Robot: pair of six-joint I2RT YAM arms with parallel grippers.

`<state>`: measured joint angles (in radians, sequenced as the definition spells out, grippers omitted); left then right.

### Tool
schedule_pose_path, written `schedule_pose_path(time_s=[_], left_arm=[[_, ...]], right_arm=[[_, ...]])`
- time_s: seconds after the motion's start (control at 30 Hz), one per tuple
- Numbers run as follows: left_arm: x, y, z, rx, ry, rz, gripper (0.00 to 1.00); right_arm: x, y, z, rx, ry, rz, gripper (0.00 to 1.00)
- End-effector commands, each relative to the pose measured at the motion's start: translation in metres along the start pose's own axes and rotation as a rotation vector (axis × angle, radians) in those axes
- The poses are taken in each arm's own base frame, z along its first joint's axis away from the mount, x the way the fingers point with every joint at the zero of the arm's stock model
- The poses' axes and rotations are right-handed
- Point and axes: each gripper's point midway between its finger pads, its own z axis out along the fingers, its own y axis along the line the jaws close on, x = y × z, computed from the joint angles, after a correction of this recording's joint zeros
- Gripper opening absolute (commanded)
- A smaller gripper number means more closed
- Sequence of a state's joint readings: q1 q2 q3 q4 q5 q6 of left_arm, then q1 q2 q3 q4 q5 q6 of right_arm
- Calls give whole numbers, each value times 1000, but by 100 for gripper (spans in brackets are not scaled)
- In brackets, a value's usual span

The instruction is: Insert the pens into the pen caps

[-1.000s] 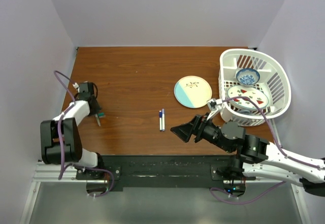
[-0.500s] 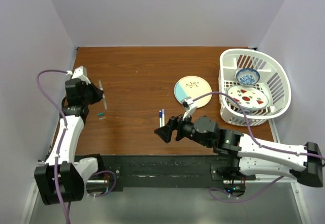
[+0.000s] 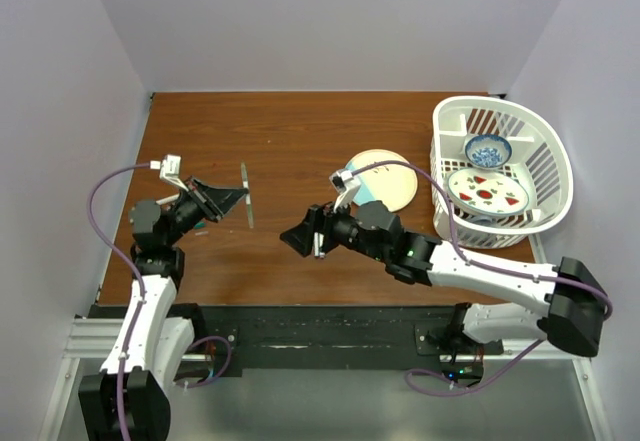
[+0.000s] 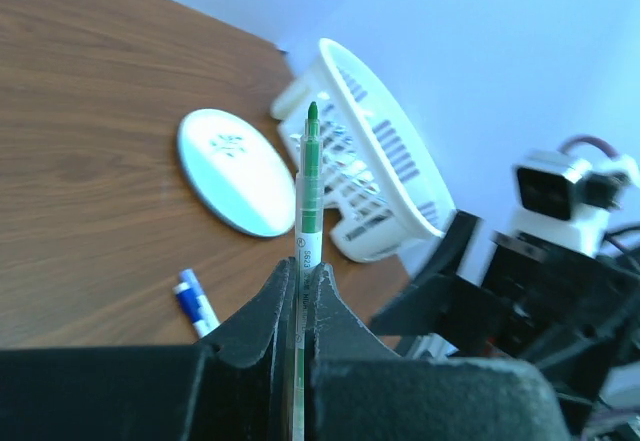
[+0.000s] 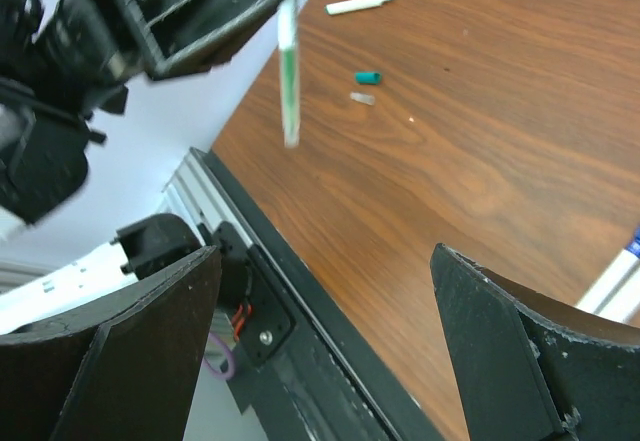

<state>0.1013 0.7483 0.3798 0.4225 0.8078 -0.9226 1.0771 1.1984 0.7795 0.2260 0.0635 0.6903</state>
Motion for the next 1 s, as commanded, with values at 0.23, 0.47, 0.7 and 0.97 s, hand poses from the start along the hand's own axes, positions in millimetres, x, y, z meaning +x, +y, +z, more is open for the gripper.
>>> schedule_pose_path(time_s=[0.23,0.47,0.7,0.97], left_arm=[[6,-64,-19,243,-14,61,0],[8,-63,-19,243,5,56,0],[6,-67,-19,250,8,59,0],[-1,-54,-11,144,25,35,37]], right_arm=[[-27,71,49,-283,-30,-3,88],[-28,86,76,-349,-19,24,78],[-24,95,87,-407,-4,42,31],[-12,86,85,-392,18,47,0]])
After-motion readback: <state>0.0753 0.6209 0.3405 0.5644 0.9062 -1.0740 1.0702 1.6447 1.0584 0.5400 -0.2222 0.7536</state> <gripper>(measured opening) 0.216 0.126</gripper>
